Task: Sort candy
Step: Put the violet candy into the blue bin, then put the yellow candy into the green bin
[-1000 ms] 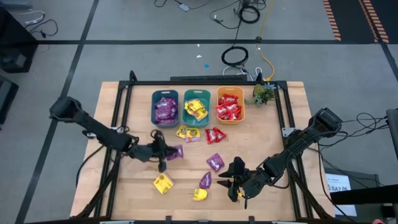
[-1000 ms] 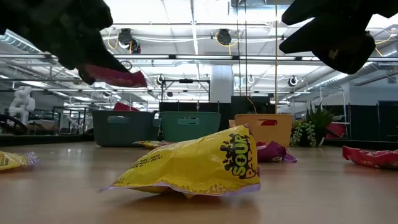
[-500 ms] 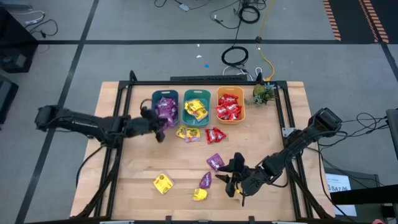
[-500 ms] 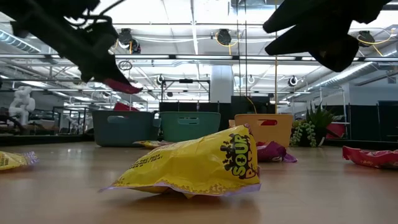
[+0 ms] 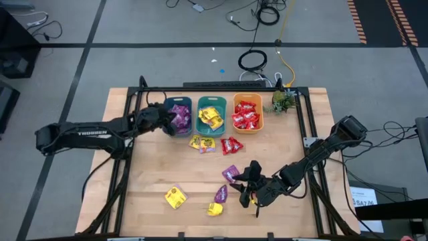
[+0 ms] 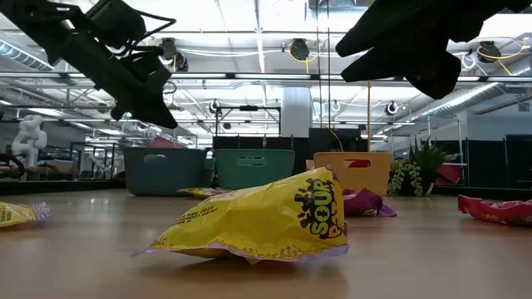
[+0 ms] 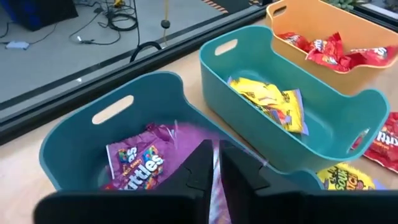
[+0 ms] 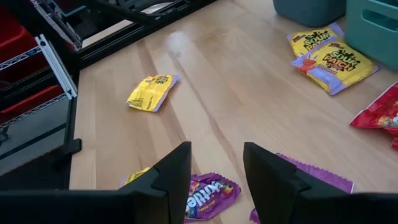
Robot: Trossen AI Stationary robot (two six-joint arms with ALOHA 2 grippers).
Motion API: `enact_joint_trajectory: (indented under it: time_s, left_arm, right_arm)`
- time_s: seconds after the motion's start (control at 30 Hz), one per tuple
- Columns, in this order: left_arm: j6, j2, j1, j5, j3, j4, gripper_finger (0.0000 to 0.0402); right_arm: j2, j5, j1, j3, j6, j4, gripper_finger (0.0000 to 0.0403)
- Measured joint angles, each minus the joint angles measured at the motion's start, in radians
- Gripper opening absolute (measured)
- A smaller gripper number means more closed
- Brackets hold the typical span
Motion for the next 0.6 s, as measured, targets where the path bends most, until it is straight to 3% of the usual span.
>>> enact_joint_trajectory:
  time_s: [0.53,0.6]
  left_arm:
    - [0.005,0.0,0.002,0.008,0.0,0.002,0.0075]
    - [0.006,-0.004,0.001,0.062,0.0,-0.001,0.0075]
  right_arm:
    - [0.0,-0.002,0.0,0.0,0.0,-0.001,0.0139]
    - [0.0,-0.002,0.0,0.0,0.001,-0.001,0.0139]
